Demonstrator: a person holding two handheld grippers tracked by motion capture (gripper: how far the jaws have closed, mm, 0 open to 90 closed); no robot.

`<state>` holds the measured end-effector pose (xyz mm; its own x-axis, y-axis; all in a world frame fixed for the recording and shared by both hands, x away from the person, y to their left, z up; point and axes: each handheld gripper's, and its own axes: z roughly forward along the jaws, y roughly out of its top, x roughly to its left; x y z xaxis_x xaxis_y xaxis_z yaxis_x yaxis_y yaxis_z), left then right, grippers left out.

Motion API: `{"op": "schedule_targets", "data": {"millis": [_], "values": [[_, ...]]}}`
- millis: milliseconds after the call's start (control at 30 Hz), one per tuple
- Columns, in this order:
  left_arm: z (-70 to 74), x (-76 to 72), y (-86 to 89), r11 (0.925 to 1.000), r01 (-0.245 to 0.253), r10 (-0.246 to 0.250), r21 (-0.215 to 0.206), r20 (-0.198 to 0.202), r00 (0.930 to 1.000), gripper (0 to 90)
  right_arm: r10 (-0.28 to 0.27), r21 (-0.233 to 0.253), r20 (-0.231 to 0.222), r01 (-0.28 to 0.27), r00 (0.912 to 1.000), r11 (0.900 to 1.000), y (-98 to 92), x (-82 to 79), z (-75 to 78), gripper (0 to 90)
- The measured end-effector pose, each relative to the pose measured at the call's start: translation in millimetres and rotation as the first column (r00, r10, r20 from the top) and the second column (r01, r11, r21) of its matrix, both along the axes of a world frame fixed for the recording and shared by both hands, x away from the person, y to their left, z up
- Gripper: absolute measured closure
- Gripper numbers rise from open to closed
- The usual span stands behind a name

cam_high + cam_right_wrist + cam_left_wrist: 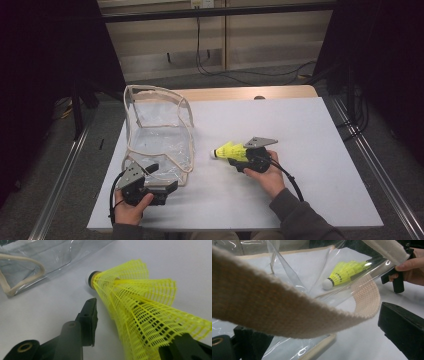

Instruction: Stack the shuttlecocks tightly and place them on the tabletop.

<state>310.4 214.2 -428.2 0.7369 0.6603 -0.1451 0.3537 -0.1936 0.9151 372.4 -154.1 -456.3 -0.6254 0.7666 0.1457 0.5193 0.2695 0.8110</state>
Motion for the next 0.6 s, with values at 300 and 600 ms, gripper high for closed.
{"op": "schedule_targets", "data": {"millis": [300, 600], "values": [[-0.3, -0.1, 0.4, 1.0, 0.003, -0.003, -0.004, 0.0, 1.0, 3.8, -0.023, -0.013, 0.013, 0.023, 0.9997, 1.0, 5.5, 5.6, -2.2, 71.7], [-0.4, -0.2, 0.3, 1.0, 0.003, -0.003, -0.003, 0.001, 1.0, 3.9, 0.01, -0.011, 0.015, -0.01, 0.9998, 1.0, -0.2, 6.2, 0.7, 79.2]]}}
